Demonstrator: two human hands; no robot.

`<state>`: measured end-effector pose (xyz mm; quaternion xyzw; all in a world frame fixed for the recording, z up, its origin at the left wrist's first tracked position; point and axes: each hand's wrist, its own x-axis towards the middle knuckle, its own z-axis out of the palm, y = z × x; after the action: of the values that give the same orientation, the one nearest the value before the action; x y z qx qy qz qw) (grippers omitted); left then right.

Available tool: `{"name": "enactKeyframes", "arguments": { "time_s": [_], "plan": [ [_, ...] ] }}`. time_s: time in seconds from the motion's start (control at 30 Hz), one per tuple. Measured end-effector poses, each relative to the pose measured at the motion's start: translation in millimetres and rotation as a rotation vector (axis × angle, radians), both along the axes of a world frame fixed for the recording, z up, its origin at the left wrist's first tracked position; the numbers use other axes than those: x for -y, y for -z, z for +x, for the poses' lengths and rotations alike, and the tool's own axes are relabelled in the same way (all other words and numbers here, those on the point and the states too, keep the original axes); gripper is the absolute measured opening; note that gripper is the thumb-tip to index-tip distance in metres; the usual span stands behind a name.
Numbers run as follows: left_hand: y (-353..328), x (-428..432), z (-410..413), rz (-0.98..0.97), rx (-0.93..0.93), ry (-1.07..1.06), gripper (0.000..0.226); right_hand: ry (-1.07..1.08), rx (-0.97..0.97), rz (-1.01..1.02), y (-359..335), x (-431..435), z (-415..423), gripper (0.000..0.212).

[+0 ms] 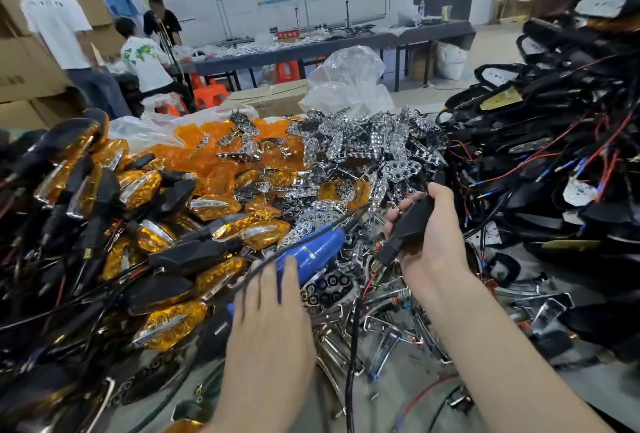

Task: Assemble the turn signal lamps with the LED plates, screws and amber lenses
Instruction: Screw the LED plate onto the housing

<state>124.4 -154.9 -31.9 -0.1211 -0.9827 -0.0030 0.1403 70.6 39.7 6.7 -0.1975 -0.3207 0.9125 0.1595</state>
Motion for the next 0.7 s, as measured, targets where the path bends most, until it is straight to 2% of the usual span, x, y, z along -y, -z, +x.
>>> {"name": "enactKeyframes", "arguments": {
  "time_s": [0.1,0.3,0.43,0.47,0.57,0.67,0.7],
  "plan": [
    [-2.1,7.4,-27.4,-0.052,-0.053,0.000,0.066,-0.003,-0.002,0.002,0.7,0.9,0.1,0.027],
    [-7.6,14.9,-59.3,-0.232,0.016,-0.071,0.073,-0.017,-0.009,-0.009,1.0,-0.9,-0.3,0.027],
    [-30.2,21.2,-66.9,-0.238,0.100,-0.034,0.052,-0.024,-0.016,-0.022,2.1,-1.4,0.8,0.027],
    [-40.0,24.3,-68.0,-0.157,0.102,-0.023,0.047,-0.029,-0.015,-0.024,2.0,-1.2,0.6,0.027],
    [-79.4,35.6,-73.9,0.288,0.086,-0.006,0.034,-0.034,-0.023,-0.031,1.3,-1.1,0.1,0.028],
    [-123.4,47.7,-85.5,0.641,-0.088,0.056,0.031,-0.049,-0.044,-0.030,2.6,2.4,0.1,0.028],
    [-135.8,50.1,-89.7,0.823,-0.114,0.116,0.027,-0.058,-0.049,-0.029,3.2,4.2,0.4,0.028]
  ]
}}
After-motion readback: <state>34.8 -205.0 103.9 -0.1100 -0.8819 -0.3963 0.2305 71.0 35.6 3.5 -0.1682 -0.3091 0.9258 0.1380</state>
